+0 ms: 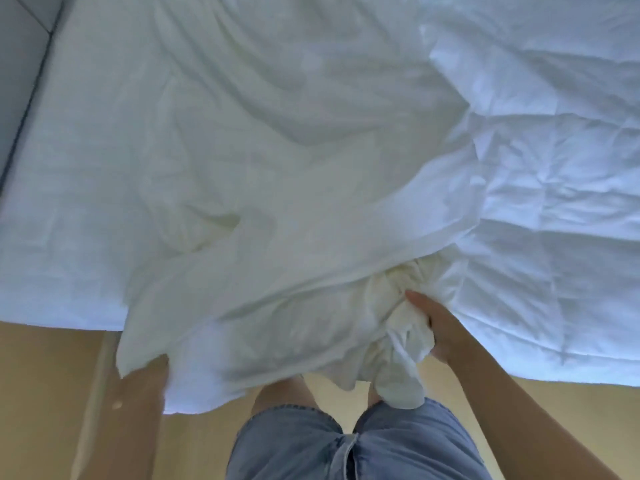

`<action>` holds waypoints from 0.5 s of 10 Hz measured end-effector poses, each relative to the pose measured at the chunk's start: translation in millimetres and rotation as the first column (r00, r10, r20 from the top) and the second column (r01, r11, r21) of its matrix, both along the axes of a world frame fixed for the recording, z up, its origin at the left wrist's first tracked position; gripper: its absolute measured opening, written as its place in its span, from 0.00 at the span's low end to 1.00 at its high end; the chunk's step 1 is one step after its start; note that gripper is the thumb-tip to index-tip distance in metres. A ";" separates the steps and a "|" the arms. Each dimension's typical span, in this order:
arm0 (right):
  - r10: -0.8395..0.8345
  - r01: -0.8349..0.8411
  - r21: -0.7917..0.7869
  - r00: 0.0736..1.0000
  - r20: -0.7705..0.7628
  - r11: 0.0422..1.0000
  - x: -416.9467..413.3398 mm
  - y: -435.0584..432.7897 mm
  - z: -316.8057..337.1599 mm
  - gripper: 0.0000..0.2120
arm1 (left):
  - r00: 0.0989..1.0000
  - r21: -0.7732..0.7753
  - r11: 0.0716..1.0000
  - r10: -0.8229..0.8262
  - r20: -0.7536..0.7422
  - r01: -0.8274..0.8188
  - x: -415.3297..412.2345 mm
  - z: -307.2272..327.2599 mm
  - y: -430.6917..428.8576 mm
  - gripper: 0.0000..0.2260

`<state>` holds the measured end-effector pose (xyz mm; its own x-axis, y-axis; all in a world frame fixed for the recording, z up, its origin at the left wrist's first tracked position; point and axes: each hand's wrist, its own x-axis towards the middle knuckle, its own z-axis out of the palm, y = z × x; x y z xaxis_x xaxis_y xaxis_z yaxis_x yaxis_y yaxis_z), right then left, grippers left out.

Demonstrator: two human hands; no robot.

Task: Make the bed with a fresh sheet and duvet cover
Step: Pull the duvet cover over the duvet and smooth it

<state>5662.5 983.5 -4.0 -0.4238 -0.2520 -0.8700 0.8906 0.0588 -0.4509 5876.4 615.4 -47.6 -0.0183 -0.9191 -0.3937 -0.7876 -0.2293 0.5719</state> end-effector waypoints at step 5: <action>0.535 -0.593 -0.088 0.773 -0.341 0.800 -96.9 2.6 37.5 0.14 | 0.616 0.385 0.551 -0.785 -0.060 0.740 -345.3 92.2 242.3 0.37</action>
